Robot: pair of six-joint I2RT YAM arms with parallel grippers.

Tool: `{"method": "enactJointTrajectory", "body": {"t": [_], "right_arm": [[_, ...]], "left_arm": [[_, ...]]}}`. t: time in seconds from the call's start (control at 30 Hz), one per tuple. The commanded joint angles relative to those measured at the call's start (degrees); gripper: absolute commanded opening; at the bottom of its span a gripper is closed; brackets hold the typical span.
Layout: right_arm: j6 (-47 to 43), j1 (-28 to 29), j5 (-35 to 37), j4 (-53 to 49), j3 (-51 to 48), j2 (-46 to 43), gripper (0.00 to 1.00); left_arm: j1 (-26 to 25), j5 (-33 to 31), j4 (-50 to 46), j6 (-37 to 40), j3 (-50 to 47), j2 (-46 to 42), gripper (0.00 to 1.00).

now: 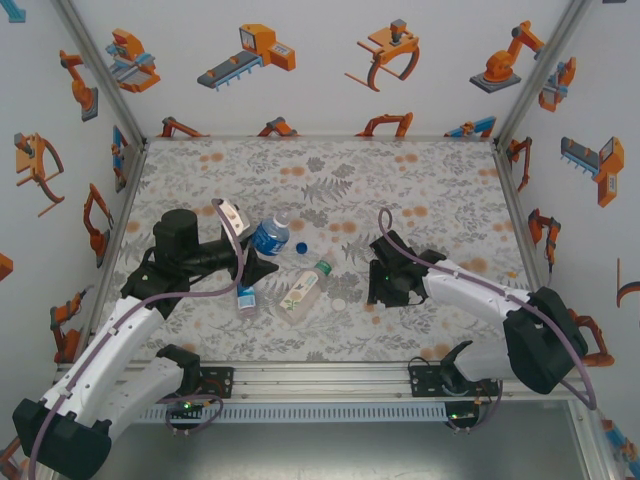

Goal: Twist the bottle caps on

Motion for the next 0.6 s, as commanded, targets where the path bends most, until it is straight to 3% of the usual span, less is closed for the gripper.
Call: {"method": "enactJointTrajectory", "body": {"t": [0.0,0.57], "right_arm": [[0.30,-0.30,1.06,-1.08,-0.19,-0.84,0.47],[0.44,-0.25,0.20,1.56,-1.84,1.49,0.47]], "left_arm": [[-0.05,1.48,0.21,1.06,1.12,-0.03,0.00],[-0.10,1.48,0.27,1.06,1.14,-0.27,0.00]]}}
